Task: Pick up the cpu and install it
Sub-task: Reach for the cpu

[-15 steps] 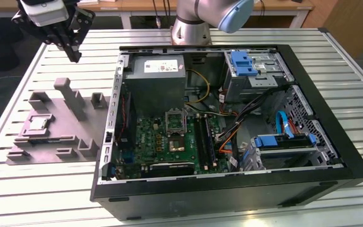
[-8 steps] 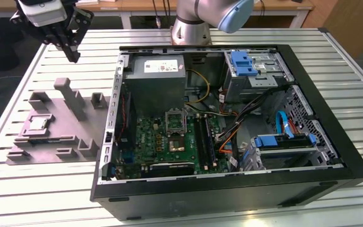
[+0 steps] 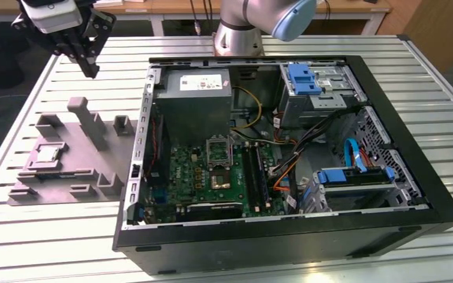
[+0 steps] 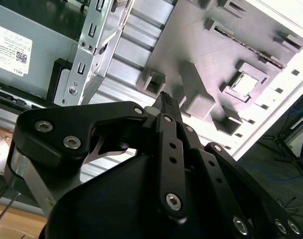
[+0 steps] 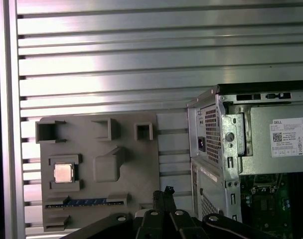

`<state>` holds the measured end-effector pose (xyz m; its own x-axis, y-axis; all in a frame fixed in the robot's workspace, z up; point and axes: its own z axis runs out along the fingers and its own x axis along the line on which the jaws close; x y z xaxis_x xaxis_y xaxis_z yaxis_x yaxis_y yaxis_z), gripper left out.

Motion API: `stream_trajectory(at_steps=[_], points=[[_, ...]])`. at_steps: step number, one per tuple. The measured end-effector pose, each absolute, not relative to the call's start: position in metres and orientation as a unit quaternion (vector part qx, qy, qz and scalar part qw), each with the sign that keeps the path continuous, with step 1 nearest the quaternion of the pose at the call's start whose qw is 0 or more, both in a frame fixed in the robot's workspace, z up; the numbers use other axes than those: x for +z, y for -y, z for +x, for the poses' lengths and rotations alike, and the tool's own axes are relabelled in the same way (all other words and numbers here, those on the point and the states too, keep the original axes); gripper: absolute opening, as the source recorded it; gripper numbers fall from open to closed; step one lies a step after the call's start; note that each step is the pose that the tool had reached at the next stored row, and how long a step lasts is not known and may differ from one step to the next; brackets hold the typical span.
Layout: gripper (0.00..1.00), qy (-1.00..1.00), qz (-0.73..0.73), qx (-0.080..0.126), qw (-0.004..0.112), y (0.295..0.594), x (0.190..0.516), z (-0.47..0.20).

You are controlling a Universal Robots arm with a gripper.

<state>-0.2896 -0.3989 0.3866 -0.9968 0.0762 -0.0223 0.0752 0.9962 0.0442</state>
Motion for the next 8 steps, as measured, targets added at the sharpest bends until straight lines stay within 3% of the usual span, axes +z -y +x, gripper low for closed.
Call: stream_trajectory(at_steps=[8], points=[[0.11, -0.999, 0.038, 0.022, 0.012, 0.3989, 0.3866, -0.2905]])
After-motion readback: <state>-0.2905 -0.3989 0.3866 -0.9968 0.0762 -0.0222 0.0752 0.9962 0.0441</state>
